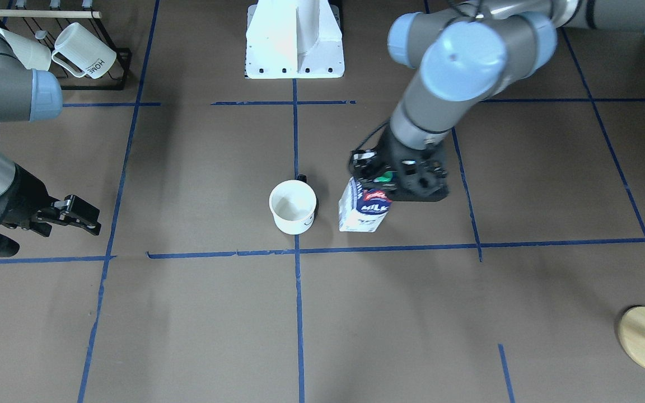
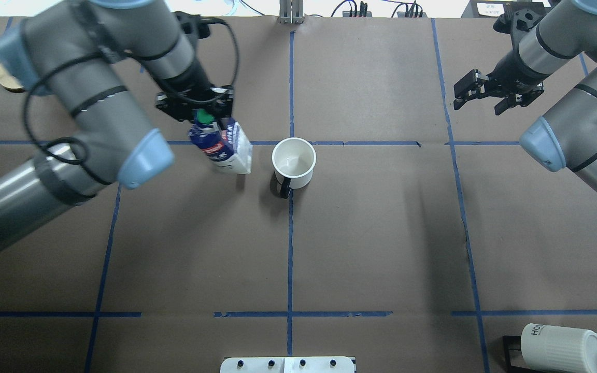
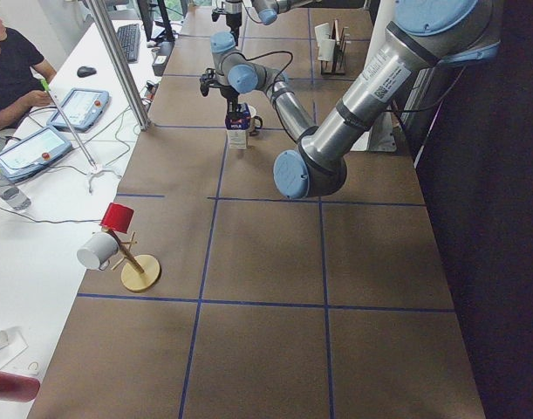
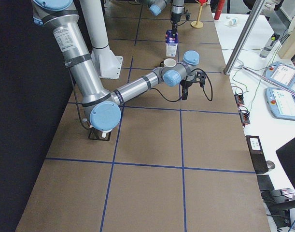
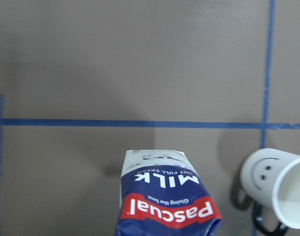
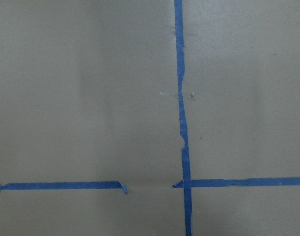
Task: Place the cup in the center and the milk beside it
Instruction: 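Carry the milk carton with the left gripper beside the mug and set it down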
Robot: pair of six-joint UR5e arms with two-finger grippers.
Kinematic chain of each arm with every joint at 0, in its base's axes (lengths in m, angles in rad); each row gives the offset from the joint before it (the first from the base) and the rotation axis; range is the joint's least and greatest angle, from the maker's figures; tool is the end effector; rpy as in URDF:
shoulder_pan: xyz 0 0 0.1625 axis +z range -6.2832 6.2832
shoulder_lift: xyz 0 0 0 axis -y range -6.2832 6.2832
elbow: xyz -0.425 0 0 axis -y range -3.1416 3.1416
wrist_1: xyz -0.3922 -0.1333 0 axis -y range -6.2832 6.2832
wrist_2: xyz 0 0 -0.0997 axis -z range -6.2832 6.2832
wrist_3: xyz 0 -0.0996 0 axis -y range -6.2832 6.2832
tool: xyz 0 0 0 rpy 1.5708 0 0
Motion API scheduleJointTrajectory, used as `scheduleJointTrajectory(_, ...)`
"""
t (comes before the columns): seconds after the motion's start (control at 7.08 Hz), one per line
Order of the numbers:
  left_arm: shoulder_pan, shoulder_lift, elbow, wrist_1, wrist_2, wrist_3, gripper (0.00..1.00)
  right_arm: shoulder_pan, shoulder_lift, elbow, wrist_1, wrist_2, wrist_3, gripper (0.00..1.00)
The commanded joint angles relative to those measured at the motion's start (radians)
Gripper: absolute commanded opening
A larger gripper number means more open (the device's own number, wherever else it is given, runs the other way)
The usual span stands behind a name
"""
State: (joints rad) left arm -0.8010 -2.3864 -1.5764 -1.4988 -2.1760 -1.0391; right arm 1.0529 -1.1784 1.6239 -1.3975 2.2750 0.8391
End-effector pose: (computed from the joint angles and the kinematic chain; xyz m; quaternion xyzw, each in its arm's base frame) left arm 0.4360 -0.5599 0.1588 -0.0021 0.4460 -0.0112 0.8950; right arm -0.2579 -0.5916 0.3902 0.0163 -0.4351 0.0393 0.8994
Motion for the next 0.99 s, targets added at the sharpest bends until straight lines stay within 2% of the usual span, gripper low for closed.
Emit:
scheduleJointTrajectory(0.0,0.042,-0.065,0.072,0.000,0.051,-0.015,0.05,0.002,-0.001,0.002,0.000,0.000,0.000,1.00)
scheduleJointTrajectory(0.28,0.066,-0.066,0.078,-0.001,0.078,-0.015,0.13,0.002,-0.001,0.004,0.000,0.000,0.000,1.00)
scheduleJointTrajectory(0.42,0.066,-0.068,0.078,-0.008,0.078,-0.009,0.75,0.002,-0.001,0.004,0.000,0.000,0.000,1.00)
scheduleJointTrajectory(0.57,0.065,-0.073,0.078,-0.014,0.082,-0.006,1.00,0.002,-0.003,0.002,0.000,0.000,-0.002,1.00)
scheduleJointTrajectory(0.71,0.063,-0.073,0.069,-0.017,0.082,-0.004,1.00,0.006,-0.010,0.002,0.000,0.000,-0.005,1.00)
scheduleJointTrajectory(0.85,0.013,-0.065,0.009,-0.015,0.084,-0.001,1.00,0.037,-0.013,0.002,-0.002,0.009,-0.044,1.00)
